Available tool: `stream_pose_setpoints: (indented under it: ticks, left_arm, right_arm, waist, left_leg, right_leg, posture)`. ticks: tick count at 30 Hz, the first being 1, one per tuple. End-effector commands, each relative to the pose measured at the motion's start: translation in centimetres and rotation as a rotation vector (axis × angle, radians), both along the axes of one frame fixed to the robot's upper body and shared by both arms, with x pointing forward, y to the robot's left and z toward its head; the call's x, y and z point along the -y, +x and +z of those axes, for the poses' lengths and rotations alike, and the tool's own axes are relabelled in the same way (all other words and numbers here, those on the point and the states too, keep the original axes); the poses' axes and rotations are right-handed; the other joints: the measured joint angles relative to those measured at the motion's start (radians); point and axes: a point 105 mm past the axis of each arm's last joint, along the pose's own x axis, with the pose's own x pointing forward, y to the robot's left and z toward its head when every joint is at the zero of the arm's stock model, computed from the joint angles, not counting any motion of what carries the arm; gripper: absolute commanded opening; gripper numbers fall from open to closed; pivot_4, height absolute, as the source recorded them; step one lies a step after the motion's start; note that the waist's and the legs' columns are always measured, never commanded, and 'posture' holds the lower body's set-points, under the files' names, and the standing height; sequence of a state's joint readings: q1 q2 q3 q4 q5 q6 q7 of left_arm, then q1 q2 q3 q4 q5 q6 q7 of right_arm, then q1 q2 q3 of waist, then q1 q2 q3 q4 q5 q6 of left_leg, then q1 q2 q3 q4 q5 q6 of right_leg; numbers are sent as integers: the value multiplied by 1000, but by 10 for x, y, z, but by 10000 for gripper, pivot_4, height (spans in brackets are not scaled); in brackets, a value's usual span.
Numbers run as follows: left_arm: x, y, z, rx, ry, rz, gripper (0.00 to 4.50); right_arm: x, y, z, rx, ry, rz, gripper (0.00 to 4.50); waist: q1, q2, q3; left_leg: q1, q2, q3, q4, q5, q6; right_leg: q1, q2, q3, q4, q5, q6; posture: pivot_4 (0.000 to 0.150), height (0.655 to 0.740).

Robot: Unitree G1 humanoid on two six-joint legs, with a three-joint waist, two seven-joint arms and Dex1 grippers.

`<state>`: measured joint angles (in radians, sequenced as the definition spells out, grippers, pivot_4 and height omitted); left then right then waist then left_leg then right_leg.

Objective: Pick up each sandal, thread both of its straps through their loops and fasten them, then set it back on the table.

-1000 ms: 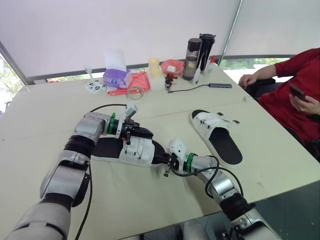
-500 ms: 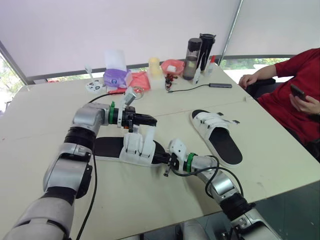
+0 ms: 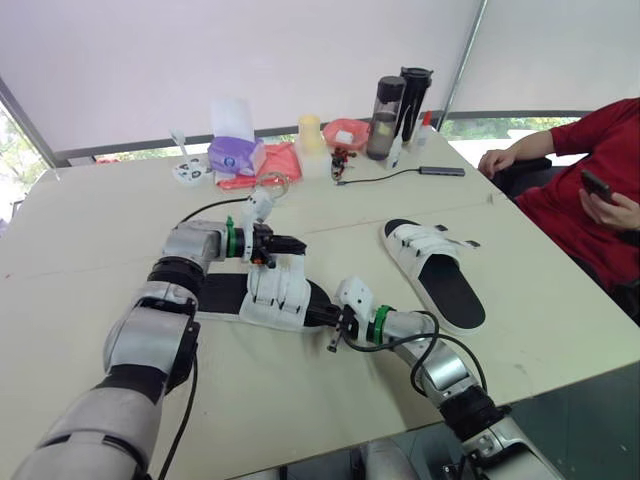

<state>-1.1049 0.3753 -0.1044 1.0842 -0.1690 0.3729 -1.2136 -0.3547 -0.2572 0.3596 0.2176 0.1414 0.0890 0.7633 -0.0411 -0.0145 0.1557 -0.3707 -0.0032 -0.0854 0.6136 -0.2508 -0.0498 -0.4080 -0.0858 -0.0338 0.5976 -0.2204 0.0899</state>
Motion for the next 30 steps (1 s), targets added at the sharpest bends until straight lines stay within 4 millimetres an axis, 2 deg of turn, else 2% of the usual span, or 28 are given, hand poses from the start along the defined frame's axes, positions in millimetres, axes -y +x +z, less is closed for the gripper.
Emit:
stream_pose_setpoints:
  ticks: [1, 6, 11, 23, 26, 30]
  left_arm:
    - [-3, 10, 7, 71, 80, 39, 682]
    - [-6, 10, 1, 48, 88, 58, 682]
    - [-12, 7, -14, 43, 181, 38, 682]
    - [-18, 5, -22, 51, 251, 24, 682]
    - [-17, 5, -17, 52, 224, 16, 9526]
    - [-13, 8, 7, 52, 77, 29, 29746]
  right_arm:
    - [28, -22, -83, -269, -216, -76, 0]
    - [28, -23, -83, -270, -214, -79, 0]
    - [28, -23, -83, -267, -216, -76, 0]
    - [28, -24, -83, -265, -223, -62, 0]
    - [28, -25, -84, -265, -225, -60, 0]
    - [27, -25, -84, -267, -226, -58, 0]
  waist:
    - [0, 0, 0]
    - [1, 0, 0]
    - [0, 1, -1]
    - [-1, 1, -1]
    - [-2, 1, -1]
    - [-3, 0, -1]
  left_leg:
    - [1, 0, 0, 0, 0, 0]
    - [2, 0, 0, 0, 0, 0]
    - [3, 0, 0, 0, 0, 0]
    - [4, 0, 0, 0, 0, 0]
    - [4, 0, 0, 0, 0, 0]
    - [4, 0, 0, -1, 0, 0]
  right_leg:
    - [1, 0, 0, 0, 0, 0]
    - [3, 0, 0, 0, 0, 0]
    - [3, 0, 0, 0, 0, 0]
    - [4, 0, 0, 0, 0, 0]
    - [4, 0, 0, 0, 0, 0]
    - [3, 0, 0, 0, 0, 0]
  posture:
    - [1500, 7400]
    - [1500, 7400]
    - [1500, 7400]
    - [1500, 7400]
    - [1500, 7400]
    - [1500, 7400]
